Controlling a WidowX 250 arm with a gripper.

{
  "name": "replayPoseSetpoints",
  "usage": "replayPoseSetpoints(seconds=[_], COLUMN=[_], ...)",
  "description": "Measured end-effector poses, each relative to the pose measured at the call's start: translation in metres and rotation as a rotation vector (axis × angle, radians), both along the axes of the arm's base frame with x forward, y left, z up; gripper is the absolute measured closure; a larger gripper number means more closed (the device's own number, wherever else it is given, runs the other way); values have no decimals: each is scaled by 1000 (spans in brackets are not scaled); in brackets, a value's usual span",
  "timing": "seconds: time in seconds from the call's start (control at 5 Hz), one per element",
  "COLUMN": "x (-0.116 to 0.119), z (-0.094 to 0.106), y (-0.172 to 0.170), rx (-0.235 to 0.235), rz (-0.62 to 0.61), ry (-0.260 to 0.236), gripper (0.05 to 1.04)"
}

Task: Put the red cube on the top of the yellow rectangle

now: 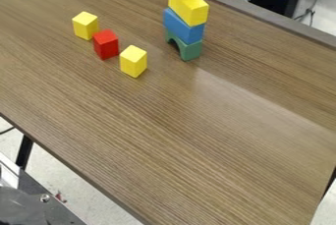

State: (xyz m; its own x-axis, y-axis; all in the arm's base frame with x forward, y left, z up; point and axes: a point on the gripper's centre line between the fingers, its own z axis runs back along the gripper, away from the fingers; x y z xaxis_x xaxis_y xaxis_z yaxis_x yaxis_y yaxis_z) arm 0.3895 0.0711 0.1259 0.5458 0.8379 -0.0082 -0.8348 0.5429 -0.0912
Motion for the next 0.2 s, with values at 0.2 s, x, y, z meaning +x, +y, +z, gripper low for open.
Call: replayPoseSetpoints(seconds=[0.2], x=[0], z=[-2], y=[1], rx=[5], rz=[2], ry=[0], gripper=[481])
